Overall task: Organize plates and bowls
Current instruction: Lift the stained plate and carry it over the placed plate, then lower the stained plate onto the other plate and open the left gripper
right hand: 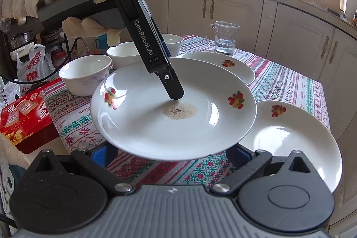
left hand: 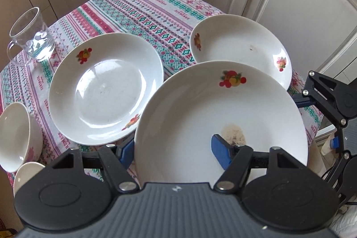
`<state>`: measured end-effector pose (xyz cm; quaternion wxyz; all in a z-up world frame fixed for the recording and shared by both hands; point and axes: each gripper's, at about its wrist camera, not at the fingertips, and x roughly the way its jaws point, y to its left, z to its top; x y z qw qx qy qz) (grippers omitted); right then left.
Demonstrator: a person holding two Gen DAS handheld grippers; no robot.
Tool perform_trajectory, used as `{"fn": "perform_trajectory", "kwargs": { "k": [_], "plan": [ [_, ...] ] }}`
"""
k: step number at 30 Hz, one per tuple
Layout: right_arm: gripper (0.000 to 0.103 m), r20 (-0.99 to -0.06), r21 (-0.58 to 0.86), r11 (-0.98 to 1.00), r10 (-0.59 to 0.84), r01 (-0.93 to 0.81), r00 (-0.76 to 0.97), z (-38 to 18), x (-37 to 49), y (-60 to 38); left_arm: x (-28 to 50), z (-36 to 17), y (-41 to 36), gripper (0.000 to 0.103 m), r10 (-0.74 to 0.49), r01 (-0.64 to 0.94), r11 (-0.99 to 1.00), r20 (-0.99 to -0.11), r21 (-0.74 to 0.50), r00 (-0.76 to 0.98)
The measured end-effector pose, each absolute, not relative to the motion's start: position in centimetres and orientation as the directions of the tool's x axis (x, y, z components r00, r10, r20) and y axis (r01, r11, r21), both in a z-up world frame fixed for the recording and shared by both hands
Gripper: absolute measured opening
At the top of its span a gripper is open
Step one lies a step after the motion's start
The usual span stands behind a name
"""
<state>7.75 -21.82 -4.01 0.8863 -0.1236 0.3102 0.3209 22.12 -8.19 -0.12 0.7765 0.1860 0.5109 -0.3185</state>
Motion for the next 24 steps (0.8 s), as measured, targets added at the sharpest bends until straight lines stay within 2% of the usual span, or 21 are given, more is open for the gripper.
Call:
{"fn": "perform_trajectory", "kwargs": {
  "k": [24],
  "plan": [
    [0.103, -0.626, -0.013, 0.870, 0.378, -0.494, 0.682, -4.0, 9.1, -29.2, 26.0, -0.7, -17.6, 0.069, -0.364, 0.787, 0.616, -0.902, -0.045, 0.233]
  ]
}}
